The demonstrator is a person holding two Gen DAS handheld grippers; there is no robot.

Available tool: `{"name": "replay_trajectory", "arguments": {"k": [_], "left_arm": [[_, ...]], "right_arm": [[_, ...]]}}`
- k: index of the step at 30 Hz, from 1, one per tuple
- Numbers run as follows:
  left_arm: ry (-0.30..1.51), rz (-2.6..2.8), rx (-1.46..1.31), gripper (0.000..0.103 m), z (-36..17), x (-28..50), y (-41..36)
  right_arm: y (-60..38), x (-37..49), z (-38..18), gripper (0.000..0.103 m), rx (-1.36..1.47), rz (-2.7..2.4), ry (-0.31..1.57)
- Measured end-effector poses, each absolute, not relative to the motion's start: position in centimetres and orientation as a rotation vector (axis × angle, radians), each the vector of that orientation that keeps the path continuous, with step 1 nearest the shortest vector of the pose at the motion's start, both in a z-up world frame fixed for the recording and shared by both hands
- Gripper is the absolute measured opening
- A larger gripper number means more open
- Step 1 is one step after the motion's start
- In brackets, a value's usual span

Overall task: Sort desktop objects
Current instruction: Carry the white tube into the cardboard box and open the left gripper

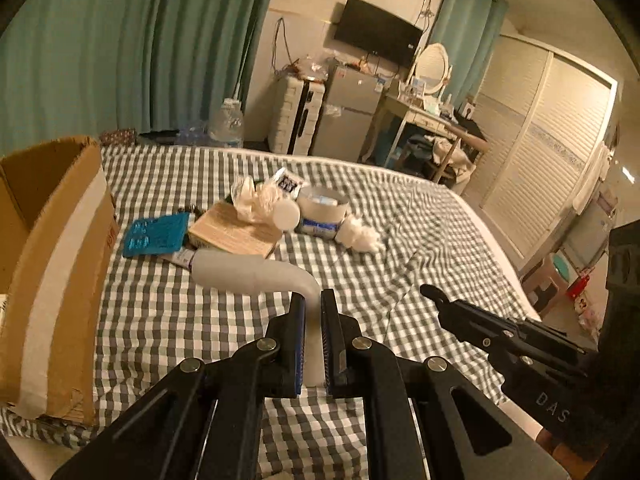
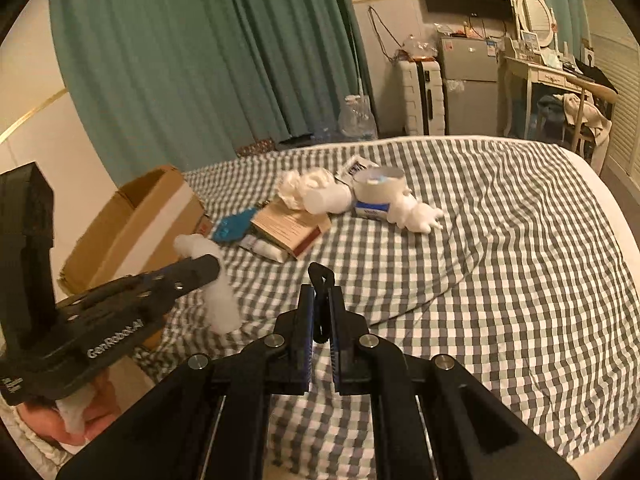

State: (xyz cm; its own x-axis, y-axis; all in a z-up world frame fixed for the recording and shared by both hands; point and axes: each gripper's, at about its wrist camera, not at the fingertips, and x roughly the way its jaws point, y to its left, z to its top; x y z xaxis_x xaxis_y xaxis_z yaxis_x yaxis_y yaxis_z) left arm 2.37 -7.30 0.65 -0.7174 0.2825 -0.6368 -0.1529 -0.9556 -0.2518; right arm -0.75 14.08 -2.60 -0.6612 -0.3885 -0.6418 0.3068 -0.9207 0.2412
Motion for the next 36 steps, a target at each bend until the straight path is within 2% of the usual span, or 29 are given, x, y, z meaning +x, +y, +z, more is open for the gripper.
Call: {"name": "replay_trajectory", "arguments": {"k": [6,14,22,29,36], "left_arm": [[-0.255,2.708,-0.974,0.007,3.2,3.4,-8.1],[-0.273,2.764,-0.921,0.007,6.7,4.7,-11.4],[-0.323,2.873,-0.937,0.007,9.7,4.6,-18.0],[-0.388,2.996,-0.998,0.008,9.2,4.1,-25.4],[-0.45,3.023,-1.164,0.008,5.2,3.3,-30.5]], "right_arm": [[13.3,0.6,-0.6,0.006,0.977,-2.535,-0.205],[9.0,1.8,2.5,0.006,0.896,-2.52,-0.107],[1.6,1.8,5.7,0.006,0.81,-2.439,0.013],[-5.8,-0.1,6.0,0.006,0.788,-2.288,0.025],[-12.1,-4.1,3.7,0.006,0.855,-2.142,-0.033]]}}
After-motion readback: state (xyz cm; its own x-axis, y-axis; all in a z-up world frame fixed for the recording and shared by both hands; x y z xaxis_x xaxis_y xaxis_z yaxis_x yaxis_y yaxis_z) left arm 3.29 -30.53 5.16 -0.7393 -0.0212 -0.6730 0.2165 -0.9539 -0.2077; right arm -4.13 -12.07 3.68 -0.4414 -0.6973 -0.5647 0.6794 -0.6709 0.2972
